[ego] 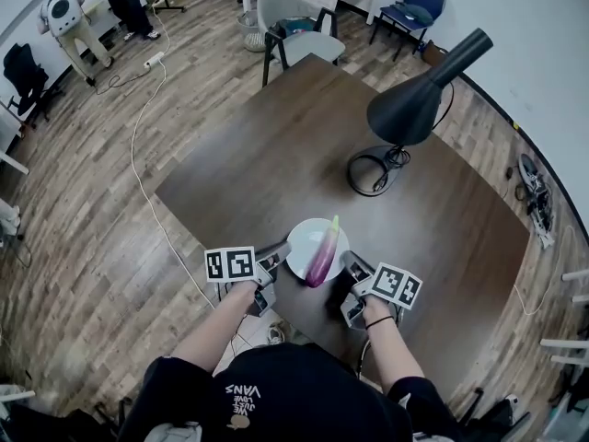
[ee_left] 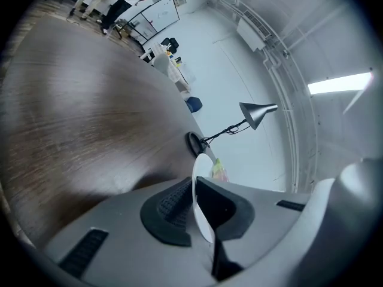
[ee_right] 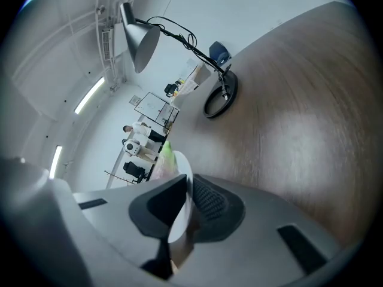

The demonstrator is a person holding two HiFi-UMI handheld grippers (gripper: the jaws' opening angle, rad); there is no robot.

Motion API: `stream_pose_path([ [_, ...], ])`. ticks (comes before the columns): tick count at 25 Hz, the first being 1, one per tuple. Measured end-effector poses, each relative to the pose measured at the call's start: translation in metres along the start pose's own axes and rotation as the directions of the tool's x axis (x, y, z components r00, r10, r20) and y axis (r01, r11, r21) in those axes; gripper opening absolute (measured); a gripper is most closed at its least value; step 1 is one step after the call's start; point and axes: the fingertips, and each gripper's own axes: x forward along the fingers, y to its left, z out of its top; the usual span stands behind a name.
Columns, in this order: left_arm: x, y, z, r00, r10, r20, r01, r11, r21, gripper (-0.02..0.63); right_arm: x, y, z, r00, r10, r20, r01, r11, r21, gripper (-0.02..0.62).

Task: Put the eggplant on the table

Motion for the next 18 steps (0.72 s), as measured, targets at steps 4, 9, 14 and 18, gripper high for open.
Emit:
stream_pose_path([
  [4,0.020,0.009,0.016,1.000,0.018,0.000,-0.018,1.000,-0.014,0.026,0.018,-0.010,0.020,1.000,-0.009,-0.007,0.009,1.000,-0.002,0.034],
  [9,0.045,0.019,0.032,0.999,0.047,-0.018,-0.047,0.999,-0.001,0.026,0.039,-0.025,0.039,1.000,-0.019,-0.015,0.019,1.000,0.008,0.034],
  [14,0.066,0.030,0.048,0.997,0.067,-0.043,-0.067,0.998,0.018,0.026,0.058,-0.036,0.054,0.999,-0.033,-0.016,0.033,0.999,0.012,0.035],
  [18,0.083,0.040,0.053,0.992,0.104,-0.077,-0.103,0.995,0.014,0.026,0.068,-0.047,0.065,0.998,-0.056,-0.023,0.056,0.998,0.001,0.034],
])
